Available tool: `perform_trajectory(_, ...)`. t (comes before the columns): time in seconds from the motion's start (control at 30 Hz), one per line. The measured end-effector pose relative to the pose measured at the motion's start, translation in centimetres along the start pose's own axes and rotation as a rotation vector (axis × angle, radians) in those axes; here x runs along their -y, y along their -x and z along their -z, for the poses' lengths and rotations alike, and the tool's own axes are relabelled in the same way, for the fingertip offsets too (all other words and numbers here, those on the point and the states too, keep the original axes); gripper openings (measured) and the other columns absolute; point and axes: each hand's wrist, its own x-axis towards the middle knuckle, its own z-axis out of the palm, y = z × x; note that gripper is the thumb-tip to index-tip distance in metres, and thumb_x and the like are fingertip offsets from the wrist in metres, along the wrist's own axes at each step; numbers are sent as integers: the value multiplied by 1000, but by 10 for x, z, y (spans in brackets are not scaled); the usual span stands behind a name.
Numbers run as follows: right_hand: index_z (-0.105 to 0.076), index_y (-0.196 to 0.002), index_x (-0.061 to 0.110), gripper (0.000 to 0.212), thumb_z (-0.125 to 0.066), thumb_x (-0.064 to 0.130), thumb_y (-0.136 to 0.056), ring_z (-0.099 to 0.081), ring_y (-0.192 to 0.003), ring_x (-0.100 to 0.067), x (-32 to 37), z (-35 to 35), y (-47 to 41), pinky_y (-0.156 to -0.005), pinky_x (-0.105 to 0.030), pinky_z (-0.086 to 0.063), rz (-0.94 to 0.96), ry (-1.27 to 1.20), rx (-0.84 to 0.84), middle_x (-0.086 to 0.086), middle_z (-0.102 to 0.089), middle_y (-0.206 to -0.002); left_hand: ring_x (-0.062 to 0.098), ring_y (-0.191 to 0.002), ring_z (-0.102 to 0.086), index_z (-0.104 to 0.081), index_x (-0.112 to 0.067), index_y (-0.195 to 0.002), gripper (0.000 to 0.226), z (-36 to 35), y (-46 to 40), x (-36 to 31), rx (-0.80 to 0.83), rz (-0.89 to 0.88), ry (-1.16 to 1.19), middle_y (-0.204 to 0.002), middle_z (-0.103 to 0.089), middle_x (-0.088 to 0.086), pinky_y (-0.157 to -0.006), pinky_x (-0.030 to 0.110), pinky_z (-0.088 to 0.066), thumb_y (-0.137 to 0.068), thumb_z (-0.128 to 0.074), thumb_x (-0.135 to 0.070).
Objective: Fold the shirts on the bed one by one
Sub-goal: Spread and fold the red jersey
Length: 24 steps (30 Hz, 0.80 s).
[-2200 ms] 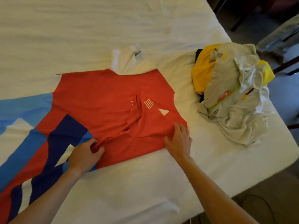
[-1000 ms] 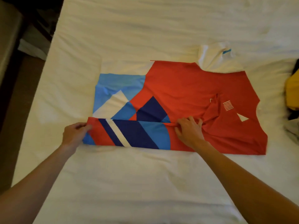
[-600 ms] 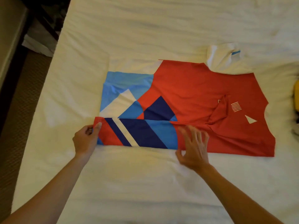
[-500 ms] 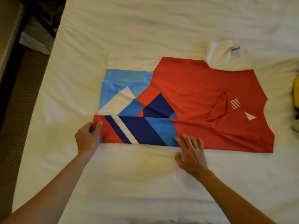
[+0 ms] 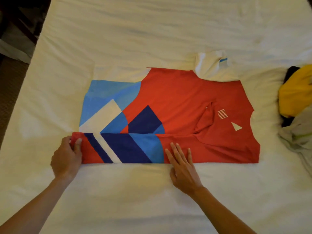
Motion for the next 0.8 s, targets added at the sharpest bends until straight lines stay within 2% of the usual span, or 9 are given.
perform_trajectory(0.07,-31,-154,13,91,-63,23,-70,-11,-152,-27,-13,5,9,-121,-54,-7,-80,-139,-66,-10,-17,-164,49,-110,-51,-45,-9,-132,44,-8,15,-26,-111,-36,-52,-125,-55,27,-87,59,-40,-99,-50,-39)
perform_trajectory(0.13,-31,-154,13,82,-57,26,-77,-11,-153,-25,-35,13,23,-123,-46,-3,-279,-241,-225,-9,-17,-164,46,-122,-45,-42,-6,-138,57,-22,43,-65,-182,-188,-50,-135,-48,25,-94,58,-35,-93,-49,-42)
perform_trajectory(0.27,-35,-150,4,71,-65,15,-87,-26,-145,-36,-111,34,51,-115,-51,-27,-910,-278,-593,-20,-26,-158,39,-124,-52,-55,-5,-132,47,-79,114,-153,2,-599,123,-132,-55,16,-101,53,-39,-95,-50,-34)
perform_trajectory(0.33,-28,-152,4,80,-70,24,-87,-31,-139,-40,-153,51,64,-112,-51,-32,-1266,-457,-602,-23,-30,-153,33,-112,-61,-65,-6,-120,37,-108,145,-196,163,-739,231,-122,-62,11,-95,45,-46,-96,-50,-30)
perform_trajectory(0.37,-29,-151,5,81,-72,30,-87,-38,-134,-40,-171,58,70,-111,-49,-36,-1357,-553,-576,-23,-38,-147,30,-108,-63,-68,-7,-116,35,-121,159,-215,228,-783,257,-118,-64,10,-92,42,-48,-96,-50,-29)
perform_trajectory(0.5,-51,-134,18,66,-79,43,-80,-61,-100,-20,-218,80,89,-92,-36,-50,-1273,-877,-473,-3,-63,-109,29,-103,-61,-71,-17,-106,35,-156,189,-265,315,-806,106,-113,-64,4,-81,42,-45,-89,-47,-36)
perform_trajectory(0.6,-59,-120,21,48,-82,34,-80,-65,-92,-14,-238,86,97,-82,-31,-54,-1152,-957,-345,3,-67,-101,31,-102,-56,-68,-22,-99,33,-166,193,-276,308,-719,-6,-111,-60,2,-77,42,-42,-86,-45,-40)
perform_trajectory(0.7,-65,-107,15,27,-78,20,-83,-66,-86,-19,-249,82,107,-78,-34,-55,-1172,-809,-435,3,-68,-86,30,-102,-54,-66,-24,-98,31,-171,191,-277,306,-707,-52,-111,-58,0,-74,42,-41,-86,-45,-44)
perform_trajectory(0.8,-56,-121,15,38,-73,20,-88,-59,-91,-15,-233,74,105,-90,-43,-54,-1217,-791,-575,0,-64,-98,28,-102,-53,-66,-25,-98,32,-172,190,-279,321,-697,-47,-109,-57,-1,-73,42,-42,-85,-45,-46)
